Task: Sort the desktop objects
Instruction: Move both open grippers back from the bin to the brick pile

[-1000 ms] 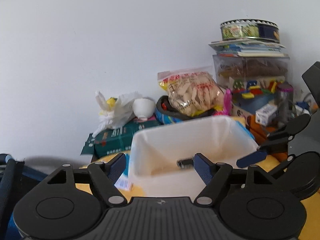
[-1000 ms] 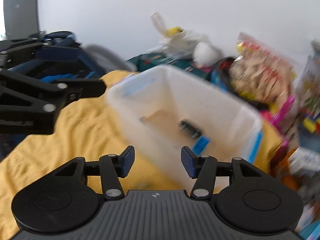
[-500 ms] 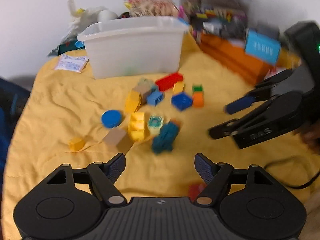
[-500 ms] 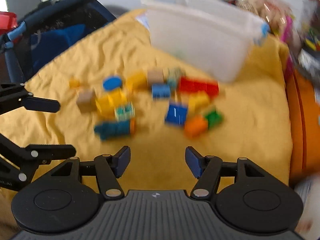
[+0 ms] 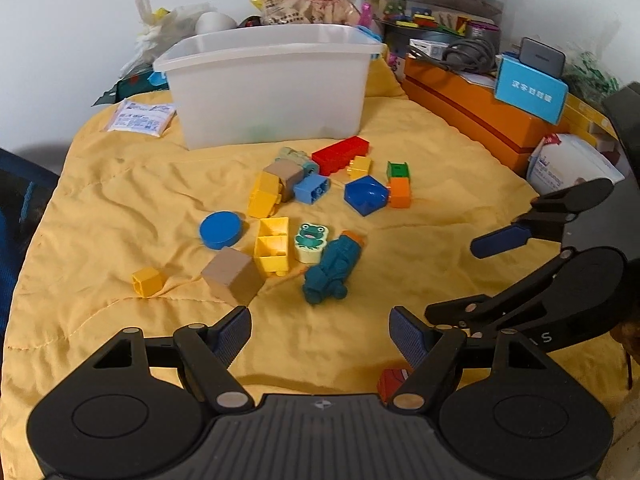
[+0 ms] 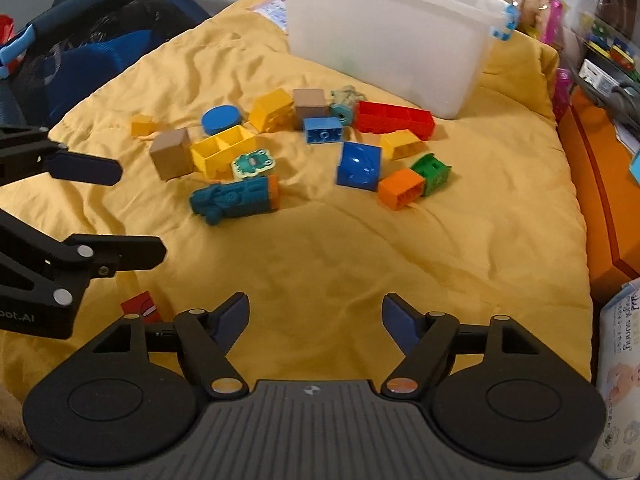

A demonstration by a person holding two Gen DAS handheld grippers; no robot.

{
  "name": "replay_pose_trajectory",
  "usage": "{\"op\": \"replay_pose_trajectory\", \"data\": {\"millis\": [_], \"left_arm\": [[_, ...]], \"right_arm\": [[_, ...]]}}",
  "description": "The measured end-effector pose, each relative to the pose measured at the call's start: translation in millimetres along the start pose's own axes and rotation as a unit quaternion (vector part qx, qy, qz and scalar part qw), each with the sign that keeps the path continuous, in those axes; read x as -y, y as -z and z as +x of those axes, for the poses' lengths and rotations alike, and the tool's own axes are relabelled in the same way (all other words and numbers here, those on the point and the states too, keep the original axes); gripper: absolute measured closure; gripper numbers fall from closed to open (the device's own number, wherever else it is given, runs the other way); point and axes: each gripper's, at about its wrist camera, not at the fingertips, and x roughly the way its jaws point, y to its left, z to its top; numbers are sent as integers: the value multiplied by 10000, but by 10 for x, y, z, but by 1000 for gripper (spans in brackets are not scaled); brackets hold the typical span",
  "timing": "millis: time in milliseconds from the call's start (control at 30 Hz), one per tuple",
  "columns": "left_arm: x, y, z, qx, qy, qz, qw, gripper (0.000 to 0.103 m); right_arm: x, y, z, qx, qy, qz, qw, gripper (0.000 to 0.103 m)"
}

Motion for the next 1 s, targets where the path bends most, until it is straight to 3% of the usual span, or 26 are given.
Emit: {"op": "replay_pose_trajectory", "data": {"millis": [267, 800, 833, 900, 1000], "left_arm": [[-36, 21, 38, -110, 254, -192, 9994, 24], [-109, 40, 73, -206, 254, -373, 9988, 24], [-126, 34, 52, -121, 154, -350, 9992, 24], [-198, -8, -20, 211, -407, -261, 9986, 25], [-392, -111, -80, 630, -1193, -103, 9908, 26]], "right_arm": [[-23, -7, 15, -38, -6, -1, 10000, 22], [-3, 14, 53, -184, 33, 50, 9998, 19], [-4, 15, 52, -186, 34, 58, 9998, 19], [-2, 18, 52, -194, 41, 76, 9998, 19], [4, 32, 47, -202, 55, 98, 9997, 19]]}}
